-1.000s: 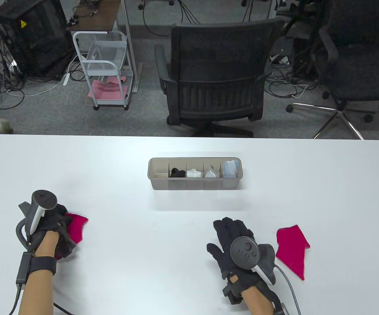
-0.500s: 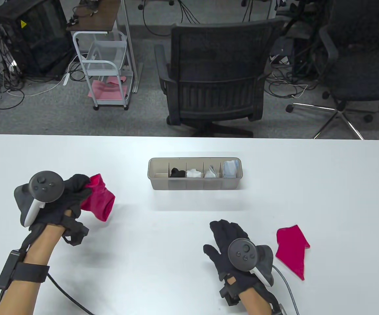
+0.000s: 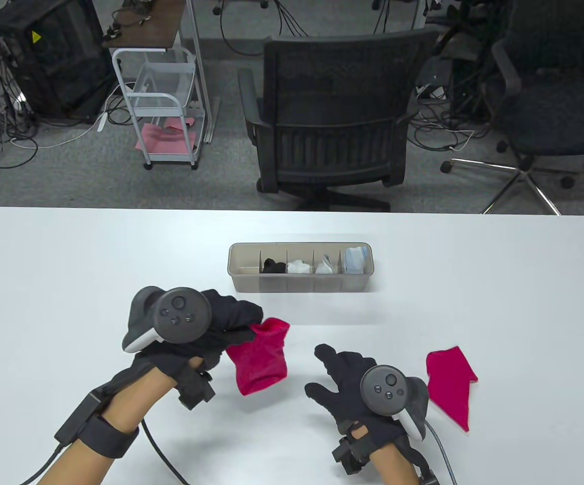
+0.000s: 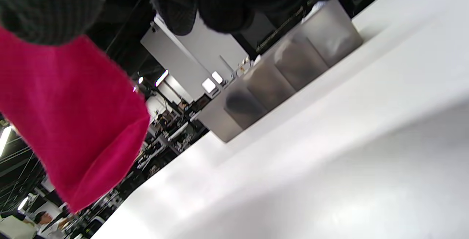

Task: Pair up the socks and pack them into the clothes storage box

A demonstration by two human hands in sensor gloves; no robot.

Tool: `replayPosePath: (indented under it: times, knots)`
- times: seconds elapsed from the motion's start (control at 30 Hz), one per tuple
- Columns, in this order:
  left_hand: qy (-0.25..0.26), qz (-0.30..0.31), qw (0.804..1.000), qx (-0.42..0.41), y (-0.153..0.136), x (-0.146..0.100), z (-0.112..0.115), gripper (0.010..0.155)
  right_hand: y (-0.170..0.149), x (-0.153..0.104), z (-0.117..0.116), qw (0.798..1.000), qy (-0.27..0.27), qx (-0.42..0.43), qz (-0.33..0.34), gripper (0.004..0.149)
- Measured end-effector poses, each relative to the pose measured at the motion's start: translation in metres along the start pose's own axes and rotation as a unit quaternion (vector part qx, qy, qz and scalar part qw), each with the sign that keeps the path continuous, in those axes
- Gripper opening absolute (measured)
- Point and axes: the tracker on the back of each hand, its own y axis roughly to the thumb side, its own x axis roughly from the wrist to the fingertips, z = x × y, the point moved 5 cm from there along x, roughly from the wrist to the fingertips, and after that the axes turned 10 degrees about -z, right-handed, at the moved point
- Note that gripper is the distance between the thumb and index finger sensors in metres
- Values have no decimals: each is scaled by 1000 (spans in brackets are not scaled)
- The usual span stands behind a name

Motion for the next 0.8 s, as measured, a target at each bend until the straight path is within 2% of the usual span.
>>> replayPosePath:
  times: [0.07,0.2,0.23,0.3,0.4,0.5,0.6,0.8]
  knots:
    - [-14,11,1000,-19,9,4,11,41,-2,1,-6,1000,18,3,-6,76]
    - [-18,3,999,-34,11,17,28,41,-8,4,-16,998,46,-21,-38,38]
    - [-21,-8,999,-26,8,22,33,41,-12,4,-18,996,52,-38,-56,35]
    - [-28,-17,999,-13,-2,32,47,41,-20,3,-27,989,93,-59,-99,34]
    - [-55,-48,997,-3,-25,49,78,41,-40,-2,-50,961,199,-60,-181,35]
    - [-88,-84,992,11,-50,62,115,41,-53,-6,-69,936,257,-88,-225,35]
    - [-112,-114,987,28,-72,72,152,41,-57,-6,-76,923,245,-171,-241,35]
    - [-125,-152,979,49,-94,85,192,40,-49,-5,-83,915,219,-241,-237,35]
